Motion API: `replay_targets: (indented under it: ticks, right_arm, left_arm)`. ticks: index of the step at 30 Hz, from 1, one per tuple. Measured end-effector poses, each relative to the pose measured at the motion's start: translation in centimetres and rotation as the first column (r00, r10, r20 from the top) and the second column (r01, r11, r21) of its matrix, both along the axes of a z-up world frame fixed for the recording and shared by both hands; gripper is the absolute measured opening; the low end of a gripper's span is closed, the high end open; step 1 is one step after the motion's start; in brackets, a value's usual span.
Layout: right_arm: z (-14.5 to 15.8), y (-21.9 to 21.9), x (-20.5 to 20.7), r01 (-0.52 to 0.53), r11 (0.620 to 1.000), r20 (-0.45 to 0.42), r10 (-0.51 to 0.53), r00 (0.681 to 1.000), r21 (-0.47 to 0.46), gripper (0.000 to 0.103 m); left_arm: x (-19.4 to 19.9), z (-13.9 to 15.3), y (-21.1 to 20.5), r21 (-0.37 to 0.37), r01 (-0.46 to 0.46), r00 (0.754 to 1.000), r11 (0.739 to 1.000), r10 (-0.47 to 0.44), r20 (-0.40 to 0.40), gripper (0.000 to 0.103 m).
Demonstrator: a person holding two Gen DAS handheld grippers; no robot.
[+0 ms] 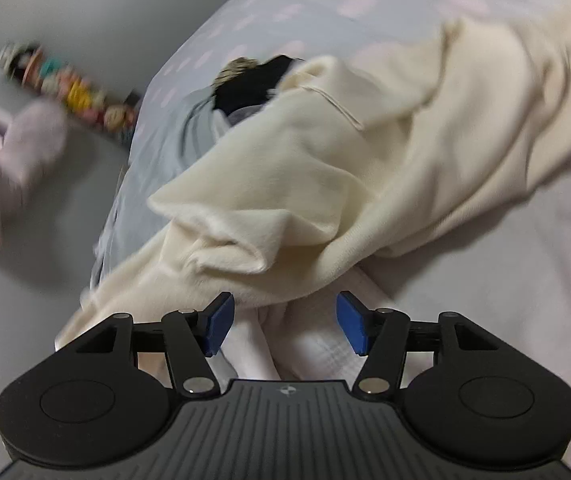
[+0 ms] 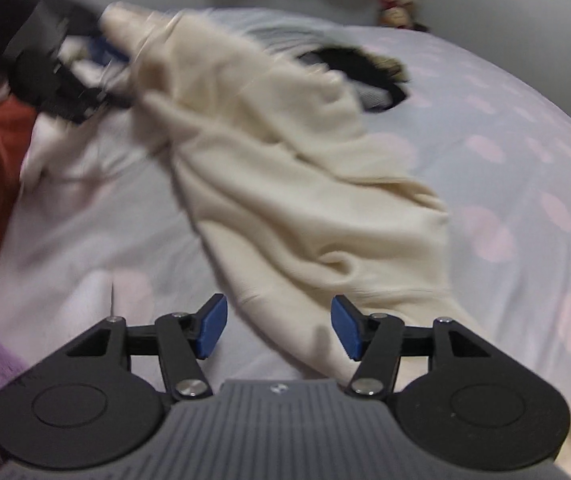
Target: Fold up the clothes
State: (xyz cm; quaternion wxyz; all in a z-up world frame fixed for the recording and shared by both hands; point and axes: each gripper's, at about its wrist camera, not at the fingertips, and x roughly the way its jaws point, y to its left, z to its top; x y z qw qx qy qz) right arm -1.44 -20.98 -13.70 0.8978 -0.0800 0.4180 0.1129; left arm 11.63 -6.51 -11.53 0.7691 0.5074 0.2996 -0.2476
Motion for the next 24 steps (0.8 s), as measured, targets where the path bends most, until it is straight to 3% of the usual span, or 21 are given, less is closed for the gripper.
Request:
replay_targets:
  ticks: [4,7,9,10,11,12,14,19,24]
  right_arm:
    - [-1.7,0.8,1.0,-0.036,0.998,-0.033,0.034,0.999,-0.051,0.062]
    - [-2.6,1.1,1.5,-0.042,0.996,-0.041,0.039,0.998,-0.084,0.057]
    - [-2.4,1.0,1.7,-0.036,0.995,-0.027,0.034,0.999,-0.091,0.043]
    - [-2.0,0.9,1.6,-0.027,0.995,-0.017,0.026,1.000,-0.093,0.028]
    - [-1.7,0.8,1.6,-0.019,0.995,-0.006,0.018,1.000,-0.094,0.009]
    - [-1.3,0.7,1.5,-0.010,0.995,0.004,0.010,1.000,-0.095,0.007]
    - [-0.1,0.1,1.2,0.017,0.996,0.043,-0.013,0.999,-0.092,0.005]
    - [4.7,-2.7,-1.5,0.143,0.987,0.195,-0.126,0.973,-0.073,0.004]
    - [10.3,-6.3,-6.7,0.261,0.964,0.317,-0.235,0.919,-0.044,0.004]
  left_arm:
    - [0.3,-2.0,-1.1,0.072,0.051,0.997,0.996,-0.054,0.052,0.056]
    - [0.8,-2.4,-1.9,0.078,0.051,0.996,0.996,-0.056,0.065,0.053]
    - [1.4,-2.3,-2.3,0.066,0.033,0.998,0.997,-0.036,0.054,0.041]
    - [1.8,-2.0,-2.5,0.054,0.019,0.999,0.998,-0.022,0.046,0.036]
    - [2.2,-1.6,-2.6,0.039,0.003,1.000,0.999,-0.004,0.031,0.025]
    - [2.5,-1.1,-2.6,0.018,-0.018,1.000,1.000,0.018,0.017,0.013]
    - [2.8,0.4,-2.6,-0.038,-0.061,0.998,0.997,0.060,-0.017,0.008]
    - [1.4,4.6,-2.9,-0.146,-0.098,0.995,0.984,0.094,-0.035,0.006]
    - [-2.6,9.8,-4.3,-0.235,-0.043,0.999,0.971,0.040,-0.020,0.006]
